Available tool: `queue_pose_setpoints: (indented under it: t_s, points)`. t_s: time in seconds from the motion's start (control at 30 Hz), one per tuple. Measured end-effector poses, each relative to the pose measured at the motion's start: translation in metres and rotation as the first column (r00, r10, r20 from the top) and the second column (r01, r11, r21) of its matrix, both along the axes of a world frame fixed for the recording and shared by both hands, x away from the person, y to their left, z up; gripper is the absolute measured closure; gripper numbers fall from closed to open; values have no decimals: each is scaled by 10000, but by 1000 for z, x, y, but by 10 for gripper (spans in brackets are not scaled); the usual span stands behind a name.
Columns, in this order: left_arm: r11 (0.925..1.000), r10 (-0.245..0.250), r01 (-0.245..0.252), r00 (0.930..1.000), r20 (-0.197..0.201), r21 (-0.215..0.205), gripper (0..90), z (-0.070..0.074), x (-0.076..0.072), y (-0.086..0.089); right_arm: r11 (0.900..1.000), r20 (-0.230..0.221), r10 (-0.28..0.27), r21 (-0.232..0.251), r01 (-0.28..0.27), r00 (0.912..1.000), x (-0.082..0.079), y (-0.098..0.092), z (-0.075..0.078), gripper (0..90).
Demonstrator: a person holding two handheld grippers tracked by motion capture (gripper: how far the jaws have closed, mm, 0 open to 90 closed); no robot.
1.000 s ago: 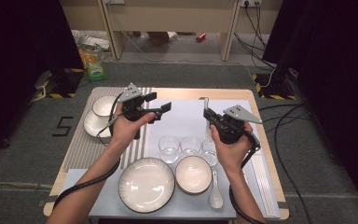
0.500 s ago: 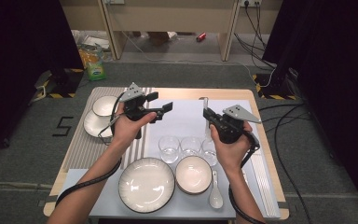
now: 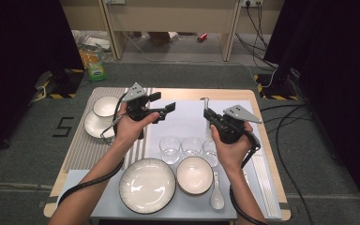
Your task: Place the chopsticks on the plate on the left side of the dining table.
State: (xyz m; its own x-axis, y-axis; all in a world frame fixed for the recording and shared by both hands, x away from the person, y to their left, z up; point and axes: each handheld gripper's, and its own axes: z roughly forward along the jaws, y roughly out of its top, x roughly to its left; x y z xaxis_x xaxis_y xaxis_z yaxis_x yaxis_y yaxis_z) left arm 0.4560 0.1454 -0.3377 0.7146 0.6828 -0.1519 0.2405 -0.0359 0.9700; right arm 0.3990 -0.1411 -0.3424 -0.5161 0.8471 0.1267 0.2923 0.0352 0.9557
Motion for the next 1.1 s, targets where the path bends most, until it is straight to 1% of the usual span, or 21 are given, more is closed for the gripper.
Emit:
queue_pose_setpoints:
  t_s: [0.07,0.33,0.43,0.57,0.67,0.83,0.9,1.1]
  points:
    - [10000,9,-8,10000,25,-25,222,0,0,0,10000,-57,-4,52,4,10000,0,1,0,859]
    - [10000,-22,22,10000,14,6,222,0,0,-1,10000,8,7,-49,-7,10000,1,1,0,859]
    - [10000,-22,22,10000,16,3,222,1,0,-2,10000,-34,7,14,-7,10000,1,2,0,859]
    - [10000,-16,16,10000,-5,10,222,0,0,-2,10000,-18,3,17,-3,10000,1,3,0,859]
    - [10000,-19,19,10000,-5,-15,222,0,1,-2,10000,81,19,-76,-18,10000,2,3,-1,859]
    - [10000,-55,55,10000,12,-15,222,1,0,-4,10000,43,41,-77,-41,10000,2,4,-1,859]
    - [10000,-89,89,10000,29,-13,222,2,0,-5,9999,95,42,-95,-41,9999,2,4,-1,859]
    - [9999,-130,130,9999,-8,-51,221,1,1,-8,10000,11,65,-33,-65,10000,3,6,-1,859]
